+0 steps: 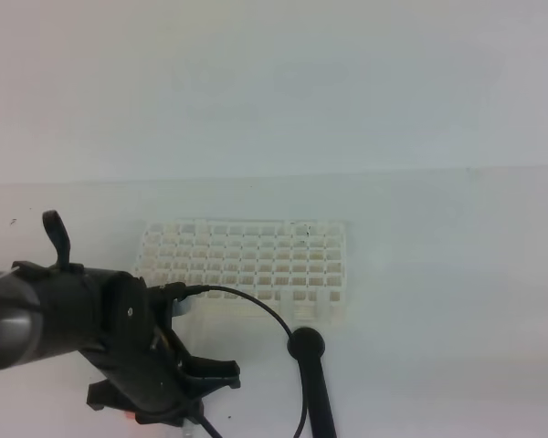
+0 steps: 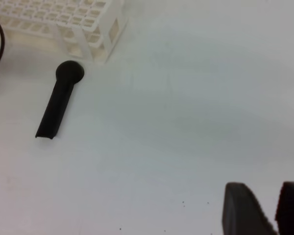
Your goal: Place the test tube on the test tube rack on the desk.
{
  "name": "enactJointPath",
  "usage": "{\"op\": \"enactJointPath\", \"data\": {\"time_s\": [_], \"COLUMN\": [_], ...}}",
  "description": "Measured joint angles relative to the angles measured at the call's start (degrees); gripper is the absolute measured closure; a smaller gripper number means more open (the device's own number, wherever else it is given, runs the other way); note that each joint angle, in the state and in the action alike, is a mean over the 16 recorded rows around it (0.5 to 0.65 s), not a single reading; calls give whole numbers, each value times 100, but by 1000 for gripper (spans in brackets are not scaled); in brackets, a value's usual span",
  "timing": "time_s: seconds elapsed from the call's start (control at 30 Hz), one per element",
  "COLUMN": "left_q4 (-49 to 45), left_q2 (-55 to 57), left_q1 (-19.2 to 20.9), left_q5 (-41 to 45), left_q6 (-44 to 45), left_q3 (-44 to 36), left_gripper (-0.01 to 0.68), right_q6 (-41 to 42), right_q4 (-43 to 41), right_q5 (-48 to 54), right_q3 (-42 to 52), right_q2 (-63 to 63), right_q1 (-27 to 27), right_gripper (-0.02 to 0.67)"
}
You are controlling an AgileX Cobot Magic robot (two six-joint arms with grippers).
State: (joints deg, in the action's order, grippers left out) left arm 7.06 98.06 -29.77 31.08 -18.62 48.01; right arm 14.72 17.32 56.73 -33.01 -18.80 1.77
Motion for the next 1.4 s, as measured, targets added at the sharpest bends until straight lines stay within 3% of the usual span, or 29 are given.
{"op": "enactJointPath", "data": {"time_s": [0.23, 0.47, 0.77, 0.93, 1.13, 1.4], "left_q4": [103, 155, -143, -464, -871, -1513], "left_q2": [-638, -1990, -3996, -4853, -5451, -5546], "left_q1": [0, 0, 0, 0, 0, 0], "left_q5": [145, 275, -310, -1296, -3048, -5676], "left_q6": [-11, 47, 401, 636, 799, 687], "left_q3": [4, 0, -99, -453, -1366, -2834], "left_gripper": [564, 566, 566, 566, 566, 566], "right_q6": [90, 367, 1524, 2690, 4109, 5372], "right_q4": [175, 626, 2174, 3559, 5021, 5863], "right_q5": [-70, -227, -609, -764, -737, -588], "right_q3": [0, 0, 0, 0, -2, -90], "right_q2": [0, 0, -15, -137, -485, -1209], "right_q1": [0, 0, 0, 0, 37, 297], "right_gripper": [470, 471, 461, 412, 327, 242]}}
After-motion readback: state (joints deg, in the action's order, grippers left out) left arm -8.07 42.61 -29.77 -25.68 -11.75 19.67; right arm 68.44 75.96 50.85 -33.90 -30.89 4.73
